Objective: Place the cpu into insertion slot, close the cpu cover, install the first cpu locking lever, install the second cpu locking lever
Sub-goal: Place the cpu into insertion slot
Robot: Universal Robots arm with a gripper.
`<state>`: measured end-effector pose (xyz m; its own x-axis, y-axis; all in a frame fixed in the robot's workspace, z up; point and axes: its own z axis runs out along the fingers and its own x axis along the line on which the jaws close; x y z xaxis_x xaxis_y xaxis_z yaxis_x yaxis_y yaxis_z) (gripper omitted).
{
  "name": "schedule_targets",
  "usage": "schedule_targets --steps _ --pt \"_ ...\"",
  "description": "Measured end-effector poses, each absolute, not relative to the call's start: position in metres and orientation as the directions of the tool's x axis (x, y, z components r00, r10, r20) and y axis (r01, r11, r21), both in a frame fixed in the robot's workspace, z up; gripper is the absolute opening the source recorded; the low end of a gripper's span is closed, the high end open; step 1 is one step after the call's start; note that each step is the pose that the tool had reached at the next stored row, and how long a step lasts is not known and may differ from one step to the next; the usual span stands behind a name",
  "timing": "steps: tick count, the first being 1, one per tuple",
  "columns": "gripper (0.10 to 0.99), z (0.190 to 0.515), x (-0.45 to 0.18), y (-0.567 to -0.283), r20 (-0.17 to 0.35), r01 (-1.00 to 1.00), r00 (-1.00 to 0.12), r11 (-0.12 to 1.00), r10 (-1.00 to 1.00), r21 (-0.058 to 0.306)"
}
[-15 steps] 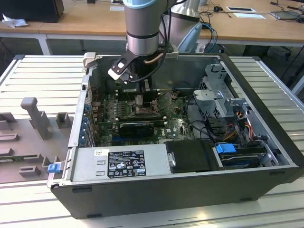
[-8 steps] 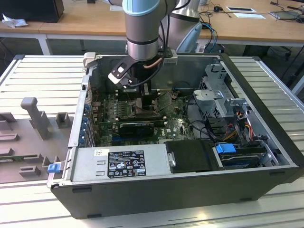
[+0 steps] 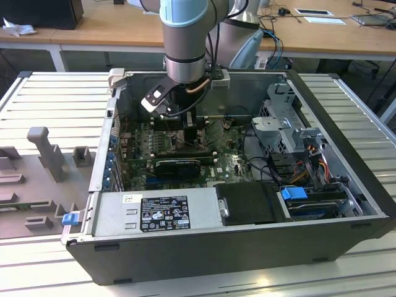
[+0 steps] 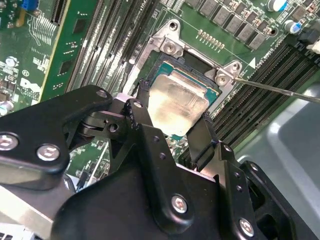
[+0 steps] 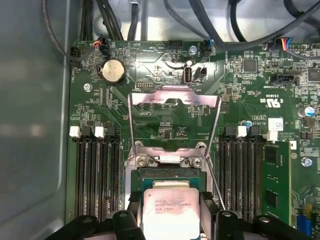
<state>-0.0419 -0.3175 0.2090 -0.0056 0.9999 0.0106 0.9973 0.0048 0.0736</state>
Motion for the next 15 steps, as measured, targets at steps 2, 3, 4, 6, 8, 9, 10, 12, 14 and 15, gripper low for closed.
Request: schedule_targets --steps 2,3,4,6,8,9,10,12,14,15 --pt "0.541 0.2075 -0.0416 -0.3175 0.01 0.997 0.0 0.0 1.0 0.073" --pt "0.541 0.207 -0.0413 -0.3175 0.01 0.997 0.003 -0.004 1.0 0.073" --pt "0.541 0.206 -0.0409 -0.3175 0.01 0.997 0.005 -0.006 1.0 0.072" --pt "0.541 0.2029 -0.0406 -0.3173 0.01 0.998 0.005 -0.006 1.0 0.07" --pt "0.541 0.2018 -0.0404 -0.3168 0.01 0.998 0.005 -0.006 1.0 0.069" --pt "0.541 0.2012 -0.0401 -0.3163 0.009 0.998 0.006 -0.006 1.0 0.069" --pt "0.541 0.2009 -0.0399 -0.3158 0.008 0.998 0.006 -0.007 1.0 0.068" --pt "0.541 0.2 -0.0395 -0.3151 0.008 0.998 0.006 -0.007 1.0 0.068" --pt "0.541 0.1986 -0.0395 -0.315 0.007 0.998 0.007 -0.007 1.0 0.067" --pt "0.541 0.1985 -0.0395 -0.3149 0.007 0.998 0.007 -0.007 1.0 0.067"
